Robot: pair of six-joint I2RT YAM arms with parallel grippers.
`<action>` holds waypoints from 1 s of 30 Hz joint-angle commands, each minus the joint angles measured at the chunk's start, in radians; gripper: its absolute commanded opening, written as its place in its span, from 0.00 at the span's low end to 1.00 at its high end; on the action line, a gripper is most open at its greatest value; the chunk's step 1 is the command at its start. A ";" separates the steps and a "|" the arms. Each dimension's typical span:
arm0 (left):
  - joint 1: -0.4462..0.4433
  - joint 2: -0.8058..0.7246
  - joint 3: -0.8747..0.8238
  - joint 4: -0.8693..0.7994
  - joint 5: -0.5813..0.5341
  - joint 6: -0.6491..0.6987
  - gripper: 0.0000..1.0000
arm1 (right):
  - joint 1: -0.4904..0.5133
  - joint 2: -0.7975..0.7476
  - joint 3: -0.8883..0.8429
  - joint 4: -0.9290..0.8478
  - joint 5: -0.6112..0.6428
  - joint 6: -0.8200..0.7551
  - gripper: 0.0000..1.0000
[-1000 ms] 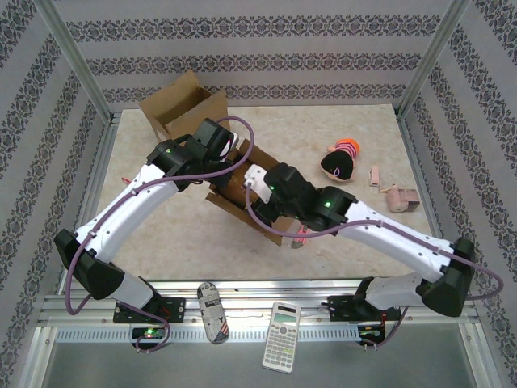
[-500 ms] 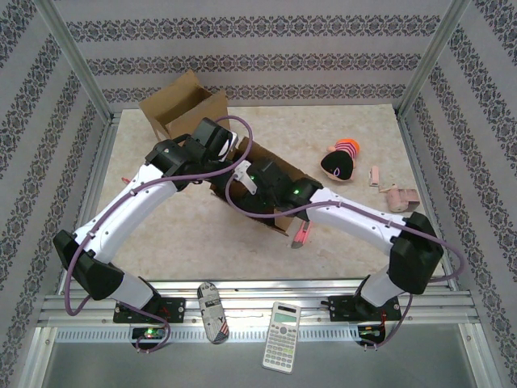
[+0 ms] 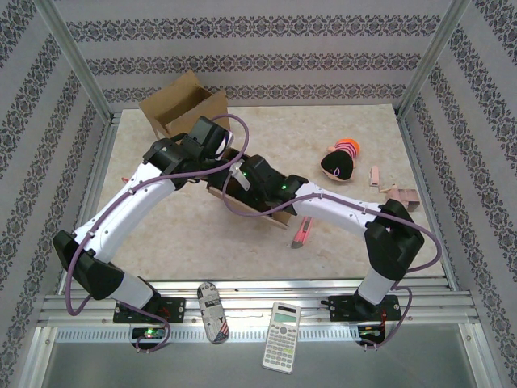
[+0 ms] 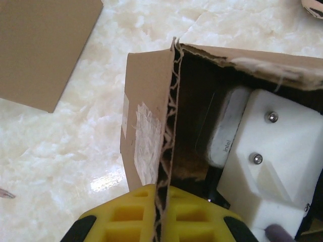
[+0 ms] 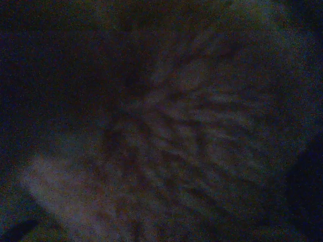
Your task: Unpack the express box
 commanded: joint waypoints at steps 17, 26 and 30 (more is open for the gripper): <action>0.113 0.028 -0.009 -0.015 0.033 -0.140 0.00 | -0.015 -0.273 -0.103 0.061 -0.160 0.073 0.00; 0.151 0.042 -0.014 -0.018 0.079 -0.179 0.00 | -0.015 -0.400 -0.195 0.220 -0.192 0.141 0.00; 0.162 0.052 -0.011 -0.026 0.088 -0.191 0.00 | -0.018 -0.455 -0.231 0.314 -0.177 0.191 0.00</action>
